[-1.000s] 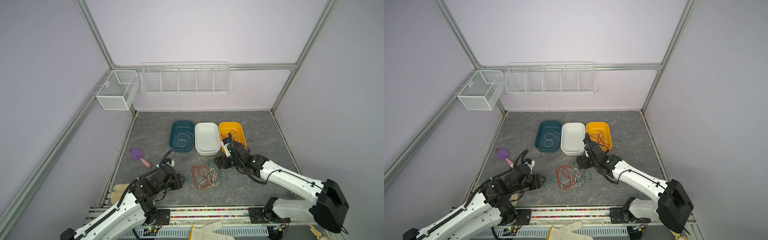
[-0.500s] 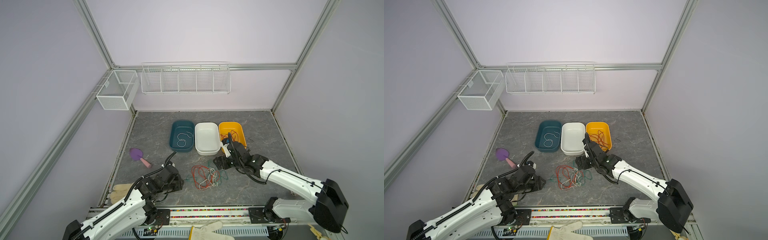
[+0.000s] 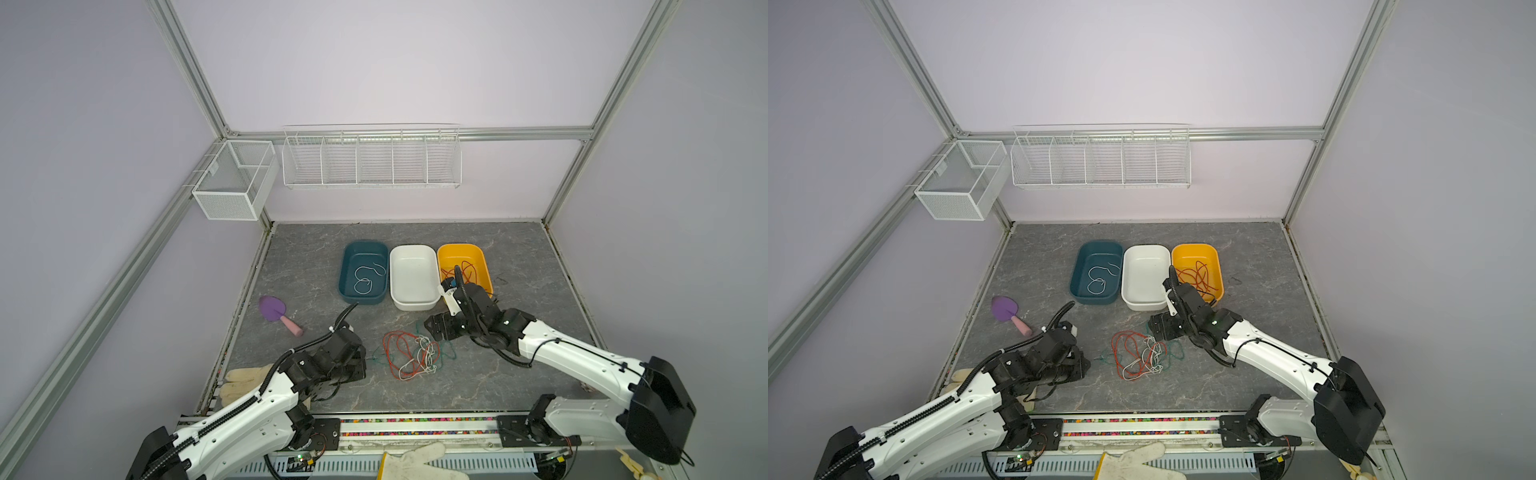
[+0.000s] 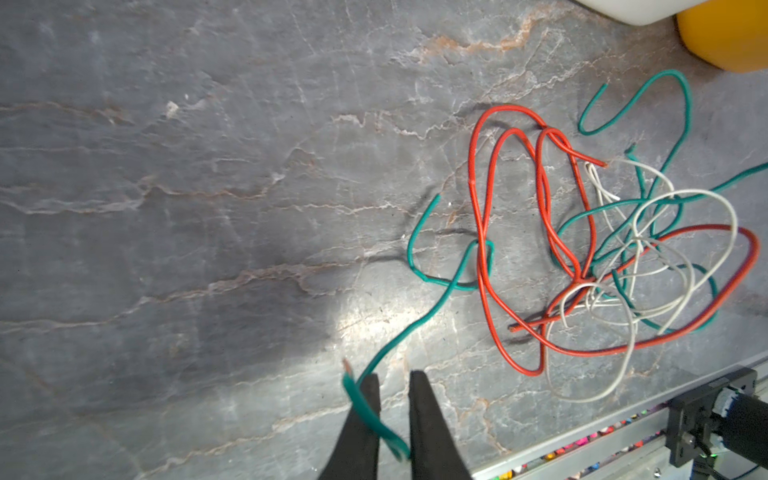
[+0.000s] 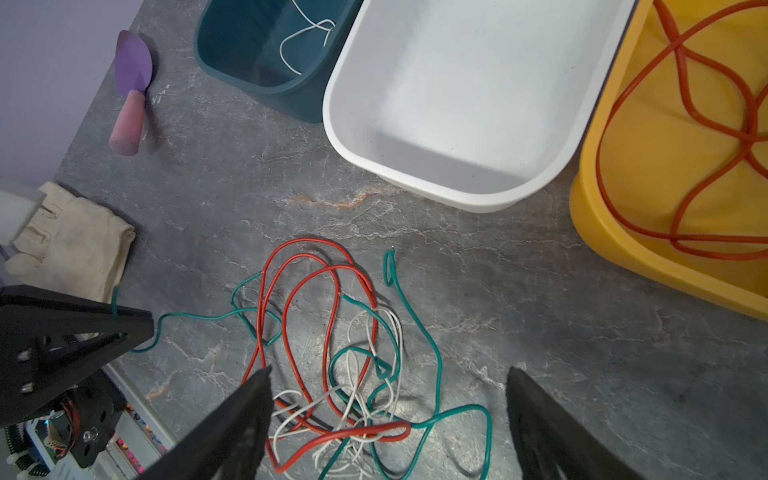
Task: Untangle the cables
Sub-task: 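Grasp the end of a green wire with the left gripper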
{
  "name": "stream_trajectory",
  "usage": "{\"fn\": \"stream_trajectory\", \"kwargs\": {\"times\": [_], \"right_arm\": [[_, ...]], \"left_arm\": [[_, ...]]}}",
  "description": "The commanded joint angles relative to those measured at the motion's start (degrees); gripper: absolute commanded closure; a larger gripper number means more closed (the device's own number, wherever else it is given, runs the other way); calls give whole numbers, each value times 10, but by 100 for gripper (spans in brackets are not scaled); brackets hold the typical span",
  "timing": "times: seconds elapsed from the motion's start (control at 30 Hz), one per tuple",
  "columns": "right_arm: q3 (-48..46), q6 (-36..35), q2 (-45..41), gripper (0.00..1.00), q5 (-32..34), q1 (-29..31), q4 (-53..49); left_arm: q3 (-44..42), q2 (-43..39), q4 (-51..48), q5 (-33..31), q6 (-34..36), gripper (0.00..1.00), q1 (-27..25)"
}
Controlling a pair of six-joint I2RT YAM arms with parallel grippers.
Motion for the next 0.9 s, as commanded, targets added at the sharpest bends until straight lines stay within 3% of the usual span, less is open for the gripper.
{"fn": "stream_trajectory", "kwargs": {"times": [0.0, 0.1, 0.37, 0.67, 0.87], "right_arm": [[5, -1, 9, 11, -10, -2, 12], [6, 1, 14, 11, -12, -3, 12], [4, -2, 18, 11, -25, -3, 20], [-1, -11, 29, 12, -83, 4, 52], [6, -24, 45, 12, -97, 22, 58]], "left_arm": [[5, -3, -11, -7, 5, 94, -2], [20, -9, -35, -15, 17, 100, -2], [56, -34, -76, -40, 27, 100, -2], [121, -33, -106, -21, 23, 100, -2], [198, -17, -165, -45, 42, 100, -2]]}}
